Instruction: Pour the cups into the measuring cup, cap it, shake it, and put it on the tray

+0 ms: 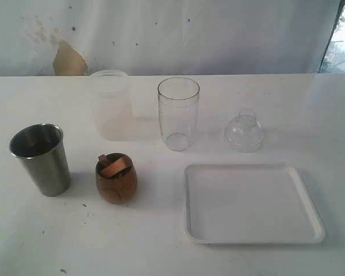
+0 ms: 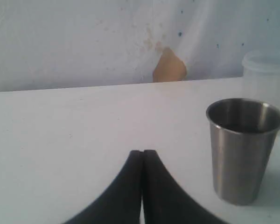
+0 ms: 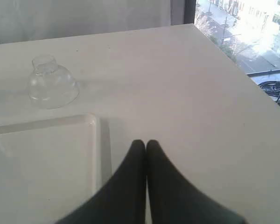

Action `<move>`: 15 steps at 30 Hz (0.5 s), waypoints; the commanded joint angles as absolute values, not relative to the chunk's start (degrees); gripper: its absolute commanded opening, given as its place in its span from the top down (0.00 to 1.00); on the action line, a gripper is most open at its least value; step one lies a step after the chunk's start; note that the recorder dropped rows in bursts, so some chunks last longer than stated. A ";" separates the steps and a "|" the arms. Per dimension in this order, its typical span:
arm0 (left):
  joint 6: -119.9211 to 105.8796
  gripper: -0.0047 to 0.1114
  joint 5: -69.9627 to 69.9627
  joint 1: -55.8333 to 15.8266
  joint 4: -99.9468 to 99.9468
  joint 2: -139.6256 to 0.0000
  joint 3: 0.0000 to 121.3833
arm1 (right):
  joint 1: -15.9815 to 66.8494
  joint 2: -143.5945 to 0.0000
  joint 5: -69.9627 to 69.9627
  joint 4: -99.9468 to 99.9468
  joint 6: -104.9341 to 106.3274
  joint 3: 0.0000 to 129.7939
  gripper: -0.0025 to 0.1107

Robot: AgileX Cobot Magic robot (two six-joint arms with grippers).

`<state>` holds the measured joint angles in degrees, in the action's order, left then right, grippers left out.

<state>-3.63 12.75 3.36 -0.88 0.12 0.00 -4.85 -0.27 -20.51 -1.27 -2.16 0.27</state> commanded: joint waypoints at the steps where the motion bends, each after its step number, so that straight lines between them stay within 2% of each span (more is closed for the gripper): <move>1: 3.51 0.96 7.22 3.24 10.56 0.00 0.00 | -4.69 0.00 -20.07 -1.47 -1.76 0.00 0.98; 7: 13.93 0.96 -3.56 3.24 27.72 0.00 0.00 | -4.69 0.00 -20.07 -1.47 -1.76 0.00 0.98; 10: 14.83 0.96 -8.19 3.24 28.07 0.00 0.00 | -4.69 0.00 -20.07 -1.47 -1.76 0.00 0.98; 15: 14.59 0.96 -7.12 3.24 20.52 0.00 3.13 | -4.69 0.00 -20.07 -1.47 -1.76 0.00 0.98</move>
<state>14.32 -6.60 3.36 25.02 0.12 0.81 -4.85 -0.27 -20.51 -1.27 -2.16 0.27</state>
